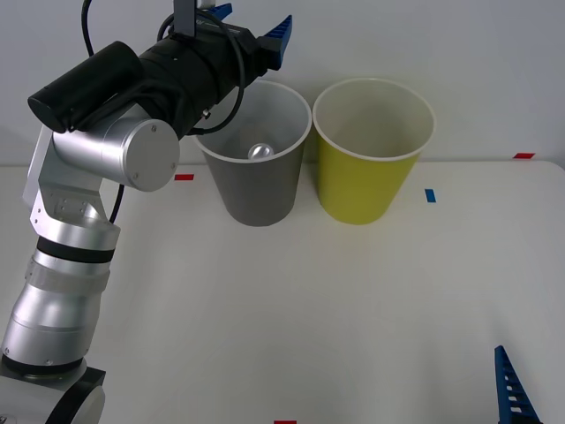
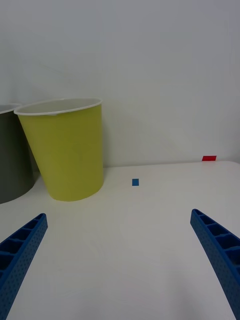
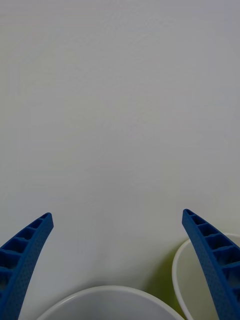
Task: Put cans in the gray bin and PET bottles in the light green bin.
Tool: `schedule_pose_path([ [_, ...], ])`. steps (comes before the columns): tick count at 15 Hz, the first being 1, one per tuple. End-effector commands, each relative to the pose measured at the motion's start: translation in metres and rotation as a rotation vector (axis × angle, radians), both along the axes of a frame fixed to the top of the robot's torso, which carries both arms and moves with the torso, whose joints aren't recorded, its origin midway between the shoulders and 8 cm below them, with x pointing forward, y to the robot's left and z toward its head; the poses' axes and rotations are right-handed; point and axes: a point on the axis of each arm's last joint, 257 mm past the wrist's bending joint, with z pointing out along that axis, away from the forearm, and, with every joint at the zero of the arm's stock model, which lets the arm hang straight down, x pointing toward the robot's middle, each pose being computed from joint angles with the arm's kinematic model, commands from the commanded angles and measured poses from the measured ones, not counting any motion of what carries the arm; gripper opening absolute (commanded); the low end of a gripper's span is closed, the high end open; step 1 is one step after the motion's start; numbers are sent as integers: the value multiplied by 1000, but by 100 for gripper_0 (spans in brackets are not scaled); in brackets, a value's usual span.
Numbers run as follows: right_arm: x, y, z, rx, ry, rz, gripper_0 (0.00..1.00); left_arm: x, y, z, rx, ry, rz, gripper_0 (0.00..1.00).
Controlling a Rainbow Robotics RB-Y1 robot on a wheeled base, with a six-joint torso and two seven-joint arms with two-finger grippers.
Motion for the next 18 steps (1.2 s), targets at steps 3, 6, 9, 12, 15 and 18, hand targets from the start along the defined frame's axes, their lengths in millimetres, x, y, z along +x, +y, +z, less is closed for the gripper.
schedule_pose_path([
  [3,0,0,0,0,0,0,100,-2,-1,2,-12,-1,-12,100],
  [6,0,0,0,0,0,0,100,-10,3,-4,-23,6,-25,100],
  [9,0,0,0,0,0,0,100,-32,13,-11,-27,-10,-23,100],
  [12,0,0,0,0,0,0,100,-57,29,-18,-4,-33,-5,100],
  [15,0,0,0,0,0,0,100,-85,41,-27,-3,-41,7,100],
  [18,0,0,0,0,0,0,100,-120,60,-43,-13,-31,42,100],
])
